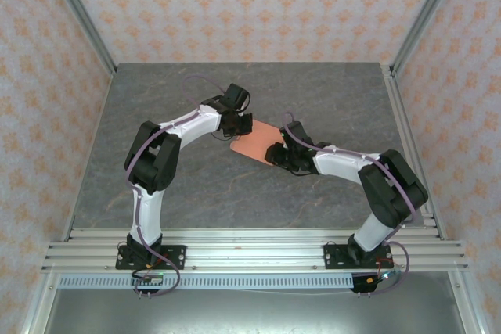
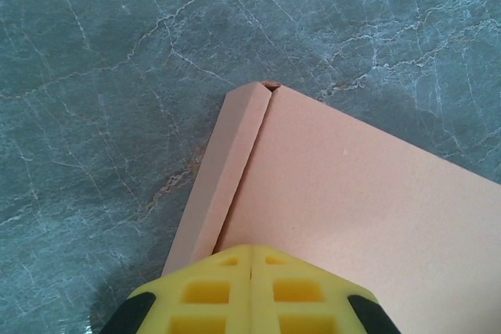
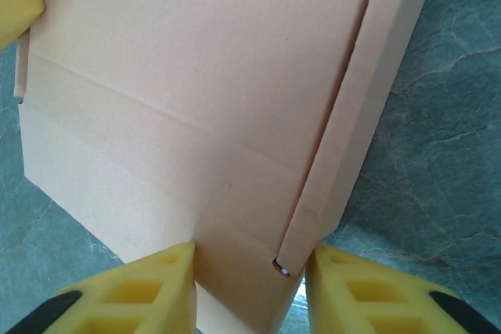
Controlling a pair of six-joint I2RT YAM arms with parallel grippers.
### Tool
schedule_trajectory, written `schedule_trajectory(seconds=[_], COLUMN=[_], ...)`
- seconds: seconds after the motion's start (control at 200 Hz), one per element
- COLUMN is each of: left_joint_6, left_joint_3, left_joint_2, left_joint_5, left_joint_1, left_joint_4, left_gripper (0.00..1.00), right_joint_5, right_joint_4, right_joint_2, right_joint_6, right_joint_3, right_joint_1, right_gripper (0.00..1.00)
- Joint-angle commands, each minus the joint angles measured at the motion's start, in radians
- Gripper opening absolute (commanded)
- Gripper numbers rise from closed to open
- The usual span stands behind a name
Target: Fold the paper box
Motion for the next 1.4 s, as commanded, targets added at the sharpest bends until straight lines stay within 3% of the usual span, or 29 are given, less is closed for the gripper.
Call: schedule_trajectory(seconds=[0.0, 0.255, 0.601, 0.736, 1.396], left_joint_6=[-0.006, 0.000, 0.004, 0.002, -0.006], left_joint_3=[-0.020, -0.020, -0.015, -0.014, -0.019], left_joint_2=[0.015, 0.015, 0.014, 0.011, 0.018], left_joint_5=[0.008, 0.000, -0.008, -0.009, -0.002], left_joint_1=[-0.015, -0.015, -0.014, -0.015, -0.017], left_joint_4=[-0.036, -0.041, -0.052, -0.053, -0.043], left_gripper=[0.04, 0.04, 0.04, 0.04, 0.04], right_joint_5=[0.055, 0.145, 0.118, 0.088, 0.111], right_joint_4=[0.047, -0.061, -0.078, -0.094, -0.077], right_joint_2=[-0.032, -0.088, -0.088, -0.077, -0.015], right_joint_6=[-0.011, -0.076, -0.067, -0.040, -0.003], right_joint_3=[0.000, 0.007, 0.008, 0.004, 0.043], right_joint_1=[0.010, 0.010, 0.009, 0.034, 0.063], right_gripper=[0.41, 0.54, 0.55, 0.68, 0.66])
